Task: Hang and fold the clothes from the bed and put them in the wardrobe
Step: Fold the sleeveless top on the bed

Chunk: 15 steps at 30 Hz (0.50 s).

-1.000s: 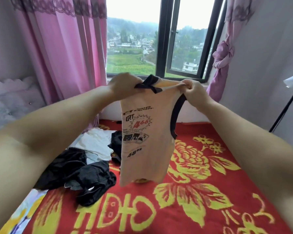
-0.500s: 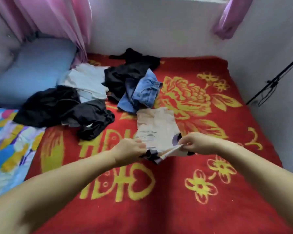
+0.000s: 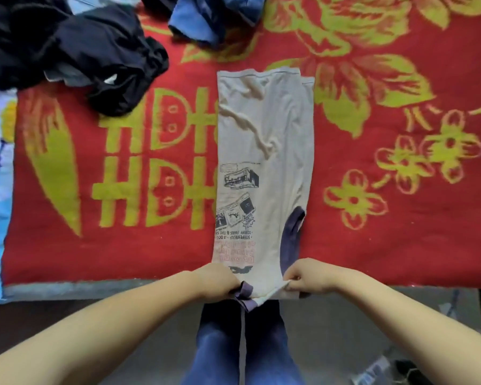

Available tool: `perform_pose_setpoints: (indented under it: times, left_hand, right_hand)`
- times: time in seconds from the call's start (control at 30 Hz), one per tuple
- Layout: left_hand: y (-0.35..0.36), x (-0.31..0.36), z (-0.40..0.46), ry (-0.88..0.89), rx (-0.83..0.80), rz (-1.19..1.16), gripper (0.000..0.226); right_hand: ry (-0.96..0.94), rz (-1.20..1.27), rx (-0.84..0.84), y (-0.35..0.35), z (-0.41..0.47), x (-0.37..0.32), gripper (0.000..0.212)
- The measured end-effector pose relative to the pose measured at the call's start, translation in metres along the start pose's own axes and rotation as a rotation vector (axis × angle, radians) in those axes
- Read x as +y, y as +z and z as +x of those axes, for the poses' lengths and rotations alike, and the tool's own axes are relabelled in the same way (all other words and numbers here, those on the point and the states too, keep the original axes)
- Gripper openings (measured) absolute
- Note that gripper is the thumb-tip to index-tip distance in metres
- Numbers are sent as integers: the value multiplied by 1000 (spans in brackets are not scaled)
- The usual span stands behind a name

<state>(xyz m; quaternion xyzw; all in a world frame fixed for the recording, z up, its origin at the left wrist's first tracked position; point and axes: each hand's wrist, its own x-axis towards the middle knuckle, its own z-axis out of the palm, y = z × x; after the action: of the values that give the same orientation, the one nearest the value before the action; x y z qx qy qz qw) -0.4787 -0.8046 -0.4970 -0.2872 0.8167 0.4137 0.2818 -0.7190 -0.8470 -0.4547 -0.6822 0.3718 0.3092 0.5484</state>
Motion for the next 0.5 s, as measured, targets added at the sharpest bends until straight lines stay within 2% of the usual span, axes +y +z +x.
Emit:
perform_pose_setpoints:
  times: [0.03, 0.13, 0.2, 0.3, 0.4, 0.43, 0.5]
  left_hand:
    - [5, 0, 3, -18, -55, -19, 30]
    - [-2, -3, 8, -101, -86, -142, 40]
    - [-20, -14, 12, -176, -74, -256, 34]
    - [-61, -48, 20, -274, 31, -304, 15]
    - [-94, -79, 34, -376, 201, -355, 13]
    - [-100, -87, 41, -426, 246, -376, 17]
    - [-101, -98, 55, -577, 346, -354, 39]
  right_hand:
    - [3, 27, -27, 3, 3, 3, 19]
    - [25, 57, -66, -5, 12, 11, 20]
    - [40, 85, -15, -23, 18, 18, 23]
    - [93, 88, 185, -65, 30, 30, 20]
    - [133, 97, 424, -103, 52, 35, 14]
    - [158, 126, 497, -110, 62, 37, 12]
    - [222, 195, 626, -115, 85, 45, 26]
